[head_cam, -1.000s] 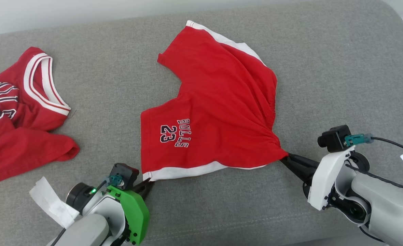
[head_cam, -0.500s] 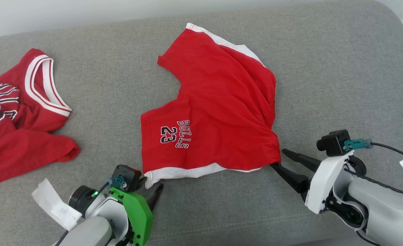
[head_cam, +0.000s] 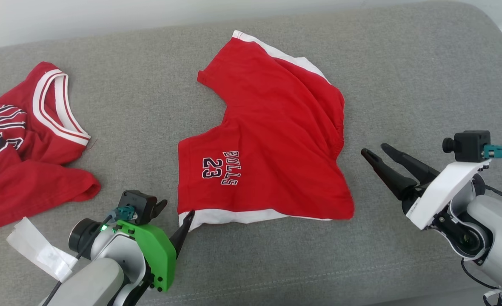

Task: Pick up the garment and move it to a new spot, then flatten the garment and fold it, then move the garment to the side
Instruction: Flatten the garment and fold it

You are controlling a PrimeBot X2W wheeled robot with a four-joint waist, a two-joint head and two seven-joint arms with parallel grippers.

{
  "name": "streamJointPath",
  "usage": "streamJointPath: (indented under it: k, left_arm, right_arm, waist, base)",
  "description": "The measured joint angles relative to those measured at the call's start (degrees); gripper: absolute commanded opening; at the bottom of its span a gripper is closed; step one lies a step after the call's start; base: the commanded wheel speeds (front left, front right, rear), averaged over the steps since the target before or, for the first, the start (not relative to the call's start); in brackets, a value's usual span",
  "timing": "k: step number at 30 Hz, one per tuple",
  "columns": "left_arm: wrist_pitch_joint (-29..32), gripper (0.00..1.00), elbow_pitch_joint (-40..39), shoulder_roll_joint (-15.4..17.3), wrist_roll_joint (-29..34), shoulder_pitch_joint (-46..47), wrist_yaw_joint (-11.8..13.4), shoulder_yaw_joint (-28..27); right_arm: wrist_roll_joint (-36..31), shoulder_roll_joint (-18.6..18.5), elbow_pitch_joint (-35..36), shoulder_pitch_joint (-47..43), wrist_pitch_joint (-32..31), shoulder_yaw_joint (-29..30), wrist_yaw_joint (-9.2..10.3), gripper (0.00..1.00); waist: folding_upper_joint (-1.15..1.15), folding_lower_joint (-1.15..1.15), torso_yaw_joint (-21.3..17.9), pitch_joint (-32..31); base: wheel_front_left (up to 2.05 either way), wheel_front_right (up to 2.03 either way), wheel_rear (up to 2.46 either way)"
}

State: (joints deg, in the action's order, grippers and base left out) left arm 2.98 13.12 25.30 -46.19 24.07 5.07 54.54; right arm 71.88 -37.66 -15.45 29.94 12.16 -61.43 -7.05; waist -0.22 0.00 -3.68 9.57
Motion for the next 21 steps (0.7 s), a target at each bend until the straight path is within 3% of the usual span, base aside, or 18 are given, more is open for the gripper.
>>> streamJointPath:
  k: [9,12,15,21]
  left_arm:
    - [-0.7,1.0,-1.7,0.8,0.1,-0.1,0.5,-1.1]
    - [-3.1,1.0,-3.1,0.6,0.3,0.0,0.5,-2.8]
    - [-4.6,1.0,-4.3,0.3,0.5,0.0,1.0,-3.8]
    - [-8.4,1.0,-6.5,-1.9,1.9,0.3,1.1,-5.0]
  right_arm:
    - [3.4,-2.4,2.4,-2.3,0.2,1.8,0.0,1.0]
    - [7.3,-2.4,0.1,-2.4,1.5,7.0,1.65,1.0]
    - [10.8,-0.6,-1.5,-2.5,2.0,10.9,3.67,1.0]
    - [16.7,7.3,-4.6,-3.0,2.0,16.4,5.16,1.0]
  waist:
    - [0.0,0.0,0.3,0.2]
    - [0.0,0.0,0.3,0.2]
    - [0.0,0.0,0.2,0.6]
    - [0.0,0.0,0.2,2.2]
  base:
    - [0.0,0.0,0.0]
    - [0.0,0.0,0.0]
    - [0.0,0.0,0.0]
    - [0.0,0.0,0.0]
